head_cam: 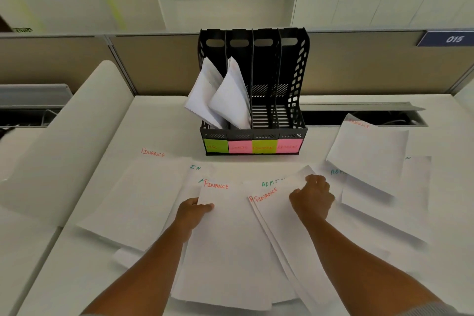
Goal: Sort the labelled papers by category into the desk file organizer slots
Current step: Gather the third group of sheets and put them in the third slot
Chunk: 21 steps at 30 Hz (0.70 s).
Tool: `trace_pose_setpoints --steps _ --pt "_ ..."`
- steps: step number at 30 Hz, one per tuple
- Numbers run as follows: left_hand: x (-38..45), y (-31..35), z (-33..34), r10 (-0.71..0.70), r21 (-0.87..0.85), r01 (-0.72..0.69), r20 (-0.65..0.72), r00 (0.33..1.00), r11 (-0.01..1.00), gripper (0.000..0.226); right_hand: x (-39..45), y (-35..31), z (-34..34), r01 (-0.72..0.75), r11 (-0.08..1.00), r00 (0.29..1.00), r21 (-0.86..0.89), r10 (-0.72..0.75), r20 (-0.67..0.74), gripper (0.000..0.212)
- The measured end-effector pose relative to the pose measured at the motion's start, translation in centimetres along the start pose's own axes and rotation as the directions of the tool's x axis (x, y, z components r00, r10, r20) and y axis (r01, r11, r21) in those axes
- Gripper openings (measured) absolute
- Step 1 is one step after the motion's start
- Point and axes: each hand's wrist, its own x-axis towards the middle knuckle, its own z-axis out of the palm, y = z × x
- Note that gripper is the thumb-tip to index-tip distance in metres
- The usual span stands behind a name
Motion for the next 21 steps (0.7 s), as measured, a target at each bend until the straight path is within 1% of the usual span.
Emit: trace_pose_setpoints --steps 3,5,8,12,16,18,21 --pt "-0.8 -0.3 0.0 -0.02 0.027 0.02 0.008 1.0 0.999 0.035 0.1 1.5 -0.9 -0.138 0.988 0.98 -0.071 0.146 0.134 0.052" --pt "-1.2 -0.5 0.1 -0.035 0.039 0.035 0.012 0.999 0.999 0.036 0.0 2.5 -1.2 -0.179 0.977 0.961 -0.113 0.198 0.191 0.053" --pt "-1.7 -0.6 0.3 -0.046 0.046 0.045 0.005 0.999 0.998 0.037 -0.4 3.6 -1.5 -0.176 0.971 0.95 -0.164 0.211 0.228 0.052" --pt "-2.2 -0.7 0.5 -0.028 0.03 0.028 -0.001 1.0 0.999 0.035 -0.9 4.7 -1.7 -0.172 0.969 0.961 -0.176 0.204 0.185 0.05" --pt "-2.4 -0.7 0.7 -0.003 0.017 0.003 0.014 1.0 1.0 0.033 -1.0 5.5 -2.2 -0.19 0.964 0.95 -0.185 0.227 0.212 0.055" --pt "-2.6 -0.7 0.9 0.002 0.015 -0.002 0.008 1.0 1.0 0.033 -0.9 5.6 -2.5 -0.198 0.965 0.947 -0.172 0.233 0.22 0.052" --pt "-2.7 -0.7 1.2 0.006 0.021 -0.006 -0.006 1.0 1.0 0.03 -0.8 5.6 -2.6 -0.183 0.975 0.947 -0.126 0.209 0.246 0.039"
